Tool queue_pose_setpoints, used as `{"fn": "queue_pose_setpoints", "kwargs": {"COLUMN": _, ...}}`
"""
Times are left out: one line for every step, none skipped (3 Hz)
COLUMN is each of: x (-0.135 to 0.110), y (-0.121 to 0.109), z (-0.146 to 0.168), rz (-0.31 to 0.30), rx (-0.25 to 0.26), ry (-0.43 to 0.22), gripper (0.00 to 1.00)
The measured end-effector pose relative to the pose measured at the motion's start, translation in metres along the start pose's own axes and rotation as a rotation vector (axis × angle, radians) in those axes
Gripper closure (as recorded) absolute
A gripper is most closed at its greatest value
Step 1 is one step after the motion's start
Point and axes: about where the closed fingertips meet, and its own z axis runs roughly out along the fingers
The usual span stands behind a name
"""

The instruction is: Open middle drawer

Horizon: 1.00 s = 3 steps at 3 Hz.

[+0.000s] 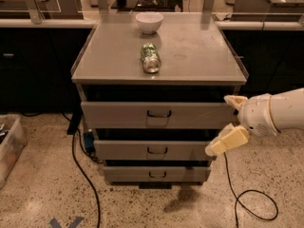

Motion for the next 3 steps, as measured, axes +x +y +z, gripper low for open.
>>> {"fn": "queue_pose_setpoints", "kwargs": {"x": -0.002, "y": 0.005, "z": 0.024, "rz": 0.003, "rx": -0.048, "ry": -0.027, "gripper": 0.00}}
{"fn": "queue_pose_setpoints", "kwargs": {"x": -0.007, "y": 0.025, "z": 0.054, "rz": -0.005, "rx": -0.117, "ry": -0.024, "gripper": 0.00}}
{"fn": "queue_pose_setpoints", "kwargs": {"x": 0.004, "y": 0.031, "z": 0.089, "rz": 0.009, "rx": -0.155, "ry": -0.015, "gripper": 0.00}}
